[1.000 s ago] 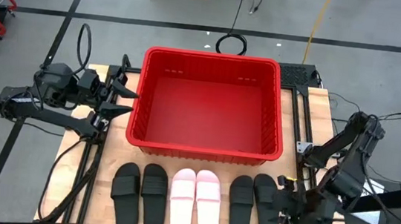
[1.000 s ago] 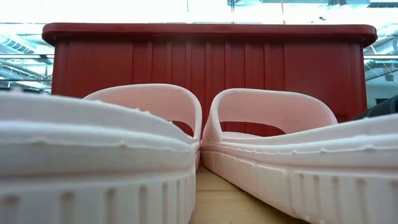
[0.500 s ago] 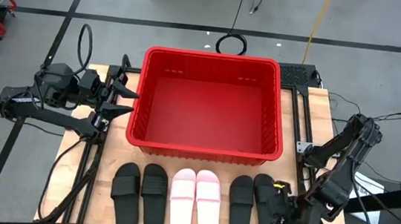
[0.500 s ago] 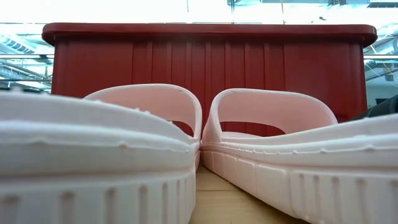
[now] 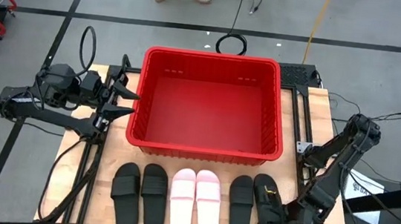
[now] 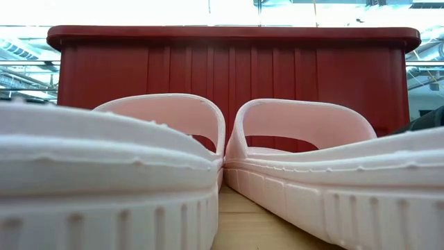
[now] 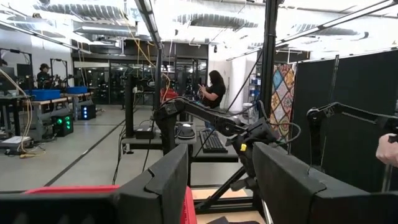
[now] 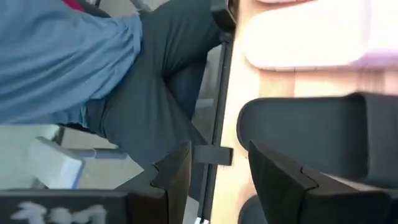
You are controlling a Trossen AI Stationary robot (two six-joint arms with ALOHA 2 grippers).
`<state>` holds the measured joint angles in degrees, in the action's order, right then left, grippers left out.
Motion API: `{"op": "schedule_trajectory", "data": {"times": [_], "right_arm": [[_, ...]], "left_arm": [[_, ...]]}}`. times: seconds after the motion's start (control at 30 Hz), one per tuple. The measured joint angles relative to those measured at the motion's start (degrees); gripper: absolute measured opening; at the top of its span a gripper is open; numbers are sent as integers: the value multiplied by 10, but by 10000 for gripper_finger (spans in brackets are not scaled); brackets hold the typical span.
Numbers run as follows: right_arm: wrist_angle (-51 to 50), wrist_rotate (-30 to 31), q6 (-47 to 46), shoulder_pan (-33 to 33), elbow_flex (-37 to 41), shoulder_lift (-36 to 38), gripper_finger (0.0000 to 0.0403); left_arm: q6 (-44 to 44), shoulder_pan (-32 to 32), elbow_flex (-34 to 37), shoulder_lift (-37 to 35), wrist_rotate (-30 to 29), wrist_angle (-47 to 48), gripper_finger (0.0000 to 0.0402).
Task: Pick and place slides into bin
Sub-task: Put the black slide into the bin
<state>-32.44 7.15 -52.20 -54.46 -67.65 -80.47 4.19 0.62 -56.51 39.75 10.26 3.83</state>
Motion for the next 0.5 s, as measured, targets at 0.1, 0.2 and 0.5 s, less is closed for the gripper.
{"op": "schedule_trajectory", "data": {"times": [0.1,0.2,0.5], "right_arm": [[-8,-30,-22,6,27,0,150],[-21,-78,-44,13,52,0,150],[-103,-46,-55,20,67,0,150]], "left_arm": [[0,0,0,0,0,0,186],[-4,0,0,0,0,0,186],[-7,0,0,0,-2,19,186]]}}
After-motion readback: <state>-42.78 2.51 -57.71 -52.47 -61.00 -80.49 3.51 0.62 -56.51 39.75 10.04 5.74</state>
